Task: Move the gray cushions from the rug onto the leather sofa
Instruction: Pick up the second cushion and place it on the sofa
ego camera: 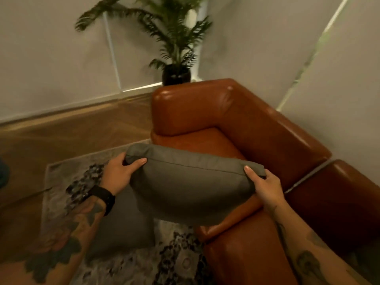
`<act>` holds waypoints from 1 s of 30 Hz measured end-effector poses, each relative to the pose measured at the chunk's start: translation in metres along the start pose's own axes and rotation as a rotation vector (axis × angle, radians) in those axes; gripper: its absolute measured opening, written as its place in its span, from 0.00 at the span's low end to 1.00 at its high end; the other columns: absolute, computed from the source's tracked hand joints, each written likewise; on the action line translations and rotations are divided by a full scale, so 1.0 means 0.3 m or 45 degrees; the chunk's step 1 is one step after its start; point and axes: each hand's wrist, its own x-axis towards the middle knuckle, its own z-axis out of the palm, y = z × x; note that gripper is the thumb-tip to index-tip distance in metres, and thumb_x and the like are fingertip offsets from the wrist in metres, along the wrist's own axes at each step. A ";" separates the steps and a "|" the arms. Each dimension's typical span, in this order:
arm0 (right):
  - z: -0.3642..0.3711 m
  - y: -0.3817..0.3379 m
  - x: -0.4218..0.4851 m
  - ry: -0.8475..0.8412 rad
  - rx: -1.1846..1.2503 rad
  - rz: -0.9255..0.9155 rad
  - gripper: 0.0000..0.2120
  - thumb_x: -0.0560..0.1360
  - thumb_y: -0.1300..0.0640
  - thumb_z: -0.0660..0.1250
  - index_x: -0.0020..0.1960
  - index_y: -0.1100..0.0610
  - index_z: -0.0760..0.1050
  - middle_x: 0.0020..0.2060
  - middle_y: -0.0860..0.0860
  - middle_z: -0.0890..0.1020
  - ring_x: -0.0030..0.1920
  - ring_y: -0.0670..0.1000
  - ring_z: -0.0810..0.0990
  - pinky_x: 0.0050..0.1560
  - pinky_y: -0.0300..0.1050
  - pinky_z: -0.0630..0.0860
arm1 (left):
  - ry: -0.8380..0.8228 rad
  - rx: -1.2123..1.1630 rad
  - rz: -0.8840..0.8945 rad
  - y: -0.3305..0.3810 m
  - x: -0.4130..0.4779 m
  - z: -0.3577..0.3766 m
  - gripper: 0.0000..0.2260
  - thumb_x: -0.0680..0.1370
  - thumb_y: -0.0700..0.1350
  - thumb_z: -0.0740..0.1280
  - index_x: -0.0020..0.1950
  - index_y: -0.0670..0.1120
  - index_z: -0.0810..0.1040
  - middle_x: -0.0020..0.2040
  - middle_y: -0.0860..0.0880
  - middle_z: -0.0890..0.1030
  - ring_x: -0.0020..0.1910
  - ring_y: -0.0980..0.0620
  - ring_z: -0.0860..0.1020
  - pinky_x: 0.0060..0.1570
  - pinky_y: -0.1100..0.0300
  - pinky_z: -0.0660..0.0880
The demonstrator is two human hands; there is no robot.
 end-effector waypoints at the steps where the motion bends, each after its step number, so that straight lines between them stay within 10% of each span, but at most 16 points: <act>1: -0.059 0.002 0.003 0.059 -0.005 -0.018 0.23 0.74 0.44 0.73 0.63 0.56 0.79 0.59 0.54 0.83 0.60 0.56 0.80 0.65 0.59 0.76 | -0.027 0.023 0.035 0.050 0.025 0.059 0.18 0.75 0.52 0.72 0.63 0.49 0.79 0.58 0.50 0.82 0.56 0.49 0.79 0.57 0.53 0.75; 6: -0.322 0.072 0.033 0.286 0.000 0.018 0.18 0.77 0.41 0.68 0.60 0.51 0.78 0.57 0.51 0.81 0.60 0.57 0.79 0.64 0.59 0.76 | -0.217 0.152 0.144 0.217 0.132 0.375 0.13 0.75 0.55 0.70 0.56 0.52 0.78 0.52 0.51 0.81 0.47 0.54 0.77 0.43 0.59 0.73; 30: -1.260 0.632 0.628 0.828 -0.080 0.676 0.35 0.79 0.34 0.56 0.73 0.59 0.68 0.67 0.60 0.75 0.65 0.63 0.74 0.66 0.63 0.73 | -0.837 0.814 0.359 0.519 0.524 2.126 0.23 0.79 0.61 0.60 0.61 0.45 0.78 0.60 0.41 0.81 0.59 0.36 0.76 0.57 0.46 0.72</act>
